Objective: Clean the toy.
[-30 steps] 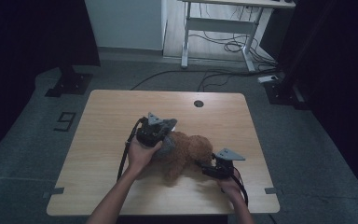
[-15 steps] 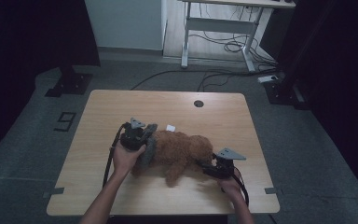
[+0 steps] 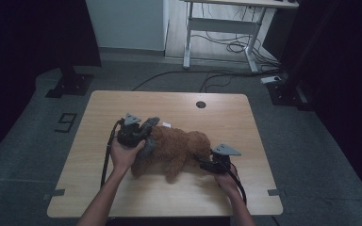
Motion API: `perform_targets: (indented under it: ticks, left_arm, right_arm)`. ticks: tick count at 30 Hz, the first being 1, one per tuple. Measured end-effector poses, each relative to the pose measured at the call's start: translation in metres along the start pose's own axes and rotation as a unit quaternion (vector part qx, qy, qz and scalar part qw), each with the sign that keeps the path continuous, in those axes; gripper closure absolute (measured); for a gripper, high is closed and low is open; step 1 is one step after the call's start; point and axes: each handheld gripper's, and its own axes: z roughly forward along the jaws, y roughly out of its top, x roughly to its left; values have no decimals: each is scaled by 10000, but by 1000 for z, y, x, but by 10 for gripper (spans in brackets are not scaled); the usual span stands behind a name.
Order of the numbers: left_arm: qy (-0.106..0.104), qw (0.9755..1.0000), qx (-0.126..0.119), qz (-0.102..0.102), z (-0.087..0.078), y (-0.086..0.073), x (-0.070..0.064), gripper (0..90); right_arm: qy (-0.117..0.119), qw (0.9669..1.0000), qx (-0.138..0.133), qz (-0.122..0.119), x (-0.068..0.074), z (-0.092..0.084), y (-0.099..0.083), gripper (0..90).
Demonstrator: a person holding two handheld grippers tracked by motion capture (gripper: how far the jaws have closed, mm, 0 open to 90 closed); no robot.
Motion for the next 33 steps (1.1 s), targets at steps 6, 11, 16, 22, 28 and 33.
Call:
perform_targets:
  ticks: [6, 11, 16, 22, 28, 33]
  left_arm:
    - [-535, 9964, -28, 655, 22, 27, -69, 790]
    - [-985, 9900, 240, 982, 63, 39, -121, 790]
    - [-909, 9869, 842, 1030, 108, 33, -137, 785]
    - [-647, 9893, 841, 1000, 110, 23, -122, 788]
    - [-238, 9915, 850, 951, 91, 23, -89, 789]
    - [-40, 9941, 735, 792, 75, 27, -63, 789]
  right_arm:
    - [10, 10000, -3, 15, 1, 0, 0, 401]
    - [21, 10000, -12, 31, 1, -1, -1, 399]
    - [-7, 10000, -13, 33, 2, -2, -2, 398]
    - [-22, 10000, 21, 47, 2, -2, -2, 397]
    - [-69, 10000, 36, 53, 5, -2, -2, 397]
    - [-74, 10000, 43, 45, 6, -2, -2, 397]
